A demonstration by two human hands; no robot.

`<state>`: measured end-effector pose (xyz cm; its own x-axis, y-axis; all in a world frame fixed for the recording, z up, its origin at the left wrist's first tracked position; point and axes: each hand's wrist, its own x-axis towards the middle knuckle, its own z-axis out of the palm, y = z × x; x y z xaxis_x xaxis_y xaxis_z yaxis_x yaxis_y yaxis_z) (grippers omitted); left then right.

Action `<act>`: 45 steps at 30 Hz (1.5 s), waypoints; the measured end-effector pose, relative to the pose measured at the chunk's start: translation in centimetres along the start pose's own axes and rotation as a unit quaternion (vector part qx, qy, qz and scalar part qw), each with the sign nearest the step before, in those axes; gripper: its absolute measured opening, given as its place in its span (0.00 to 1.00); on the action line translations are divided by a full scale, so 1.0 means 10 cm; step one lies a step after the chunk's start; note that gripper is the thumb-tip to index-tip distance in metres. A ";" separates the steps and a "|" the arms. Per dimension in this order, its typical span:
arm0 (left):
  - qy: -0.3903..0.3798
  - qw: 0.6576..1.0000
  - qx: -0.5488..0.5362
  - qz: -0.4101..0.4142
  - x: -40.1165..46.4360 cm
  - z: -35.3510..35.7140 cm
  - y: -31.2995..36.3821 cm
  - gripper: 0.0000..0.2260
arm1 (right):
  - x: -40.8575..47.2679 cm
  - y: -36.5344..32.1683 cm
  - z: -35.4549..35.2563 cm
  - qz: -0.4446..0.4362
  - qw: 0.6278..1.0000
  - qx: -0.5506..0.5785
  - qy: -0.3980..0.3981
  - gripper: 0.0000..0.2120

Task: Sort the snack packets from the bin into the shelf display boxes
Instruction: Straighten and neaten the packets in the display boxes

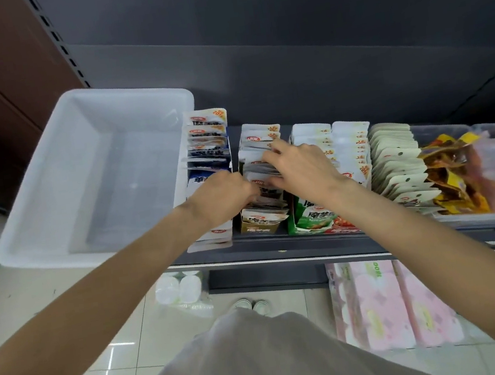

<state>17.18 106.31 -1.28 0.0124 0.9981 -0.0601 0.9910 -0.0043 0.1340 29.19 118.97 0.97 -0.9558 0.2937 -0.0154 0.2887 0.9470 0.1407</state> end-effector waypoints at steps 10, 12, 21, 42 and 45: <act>0.055 0.983 -0.172 -0.019 -0.04 -0.12 -0.08 0.05 | 0.15 0.15 0.04 -0.019 0.974 0.196 -0.109 0.15; 0.078 0.986 -0.146 -0.030 -0.05 -0.08 -0.08 0.05 | 0.18 0.15 0.05 -0.025 0.965 0.214 -0.148 0.16; 0.131 0.977 -0.089 -0.144 0.02 -0.09 0.01 0.08 | 0.27 0.21 -0.02 0.065 0.957 0.262 -0.108 0.12; 0.083 0.880 -0.361 -0.296 0.58 -0.03 0.24 0.36 | 0.54 0.51 0.00 0.082 0.965 0.245 -0.037 0.13; 0.122 0.862 -0.392 -0.298 0.62 0.03 0.22 0.35 | 0.63 0.54 -0.02 0.047 0.971 0.228 -0.058 0.14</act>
<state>19.50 112.44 -1.70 -0.5904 0.7925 -0.1530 0.4153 0.4608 0.7843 24.67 125.94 1.85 -0.9191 0.3688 -0.1389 0.3940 0.8666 -0.3061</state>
